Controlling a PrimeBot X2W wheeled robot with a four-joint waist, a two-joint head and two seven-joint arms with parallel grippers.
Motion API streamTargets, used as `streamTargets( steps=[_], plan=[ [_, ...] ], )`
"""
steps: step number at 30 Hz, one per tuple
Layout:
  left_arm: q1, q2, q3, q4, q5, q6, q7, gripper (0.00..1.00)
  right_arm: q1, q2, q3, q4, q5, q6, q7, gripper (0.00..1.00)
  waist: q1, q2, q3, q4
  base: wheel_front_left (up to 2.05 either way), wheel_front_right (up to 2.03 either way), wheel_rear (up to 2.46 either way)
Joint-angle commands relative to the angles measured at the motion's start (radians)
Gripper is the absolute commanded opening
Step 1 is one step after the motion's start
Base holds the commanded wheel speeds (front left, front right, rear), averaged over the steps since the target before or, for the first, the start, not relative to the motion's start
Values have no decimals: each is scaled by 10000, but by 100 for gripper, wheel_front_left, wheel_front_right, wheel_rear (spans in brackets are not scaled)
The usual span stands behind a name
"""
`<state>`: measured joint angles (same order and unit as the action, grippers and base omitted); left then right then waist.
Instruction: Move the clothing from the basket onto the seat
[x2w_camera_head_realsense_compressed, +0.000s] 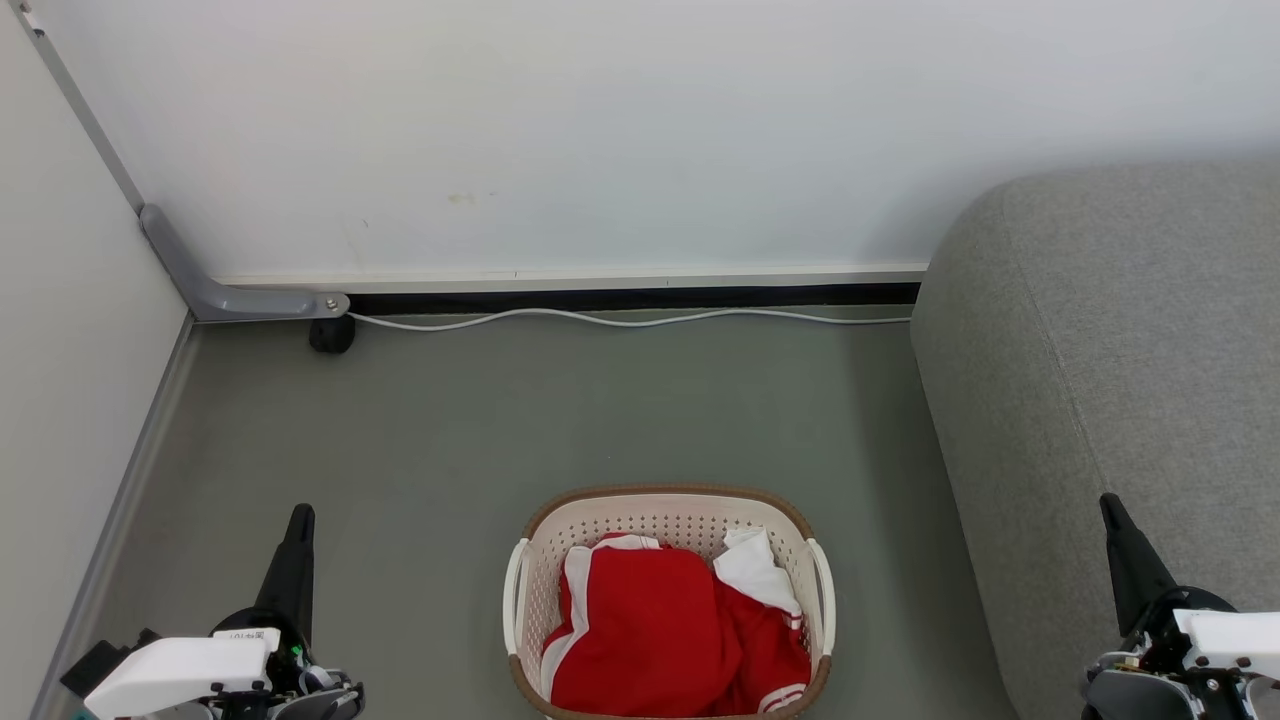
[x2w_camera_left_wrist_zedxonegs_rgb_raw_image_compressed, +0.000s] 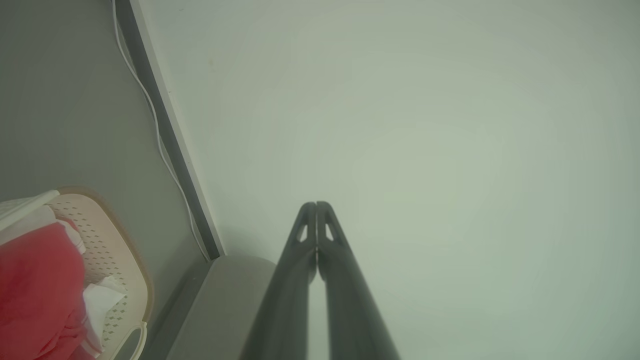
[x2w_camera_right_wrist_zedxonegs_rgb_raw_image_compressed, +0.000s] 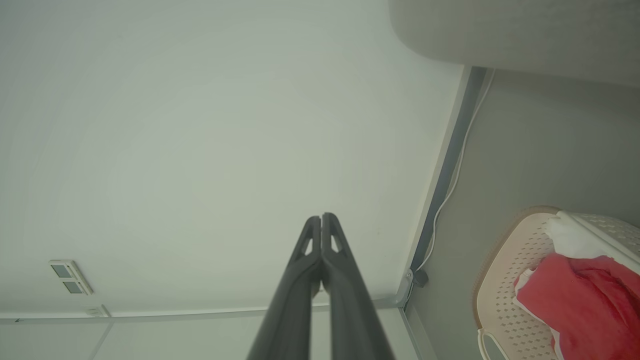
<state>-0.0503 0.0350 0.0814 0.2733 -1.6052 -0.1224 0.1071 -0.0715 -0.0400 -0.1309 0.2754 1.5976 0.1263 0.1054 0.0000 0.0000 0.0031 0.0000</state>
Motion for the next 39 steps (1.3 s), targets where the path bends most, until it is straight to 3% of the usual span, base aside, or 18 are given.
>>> streamTargets(
  steps=[1,39],
  plan=[
    [-576,152,319,-285,-38,-83,58,0,-364,-102,175,-307,115,44,75,0,0,0,0,0,0,0,0],
    [-576,152,319,-285,-38,-83,58,0,-364,-102,175,-307,115,44,75,0,0,0,0,0,0,0,0]
  ],
)
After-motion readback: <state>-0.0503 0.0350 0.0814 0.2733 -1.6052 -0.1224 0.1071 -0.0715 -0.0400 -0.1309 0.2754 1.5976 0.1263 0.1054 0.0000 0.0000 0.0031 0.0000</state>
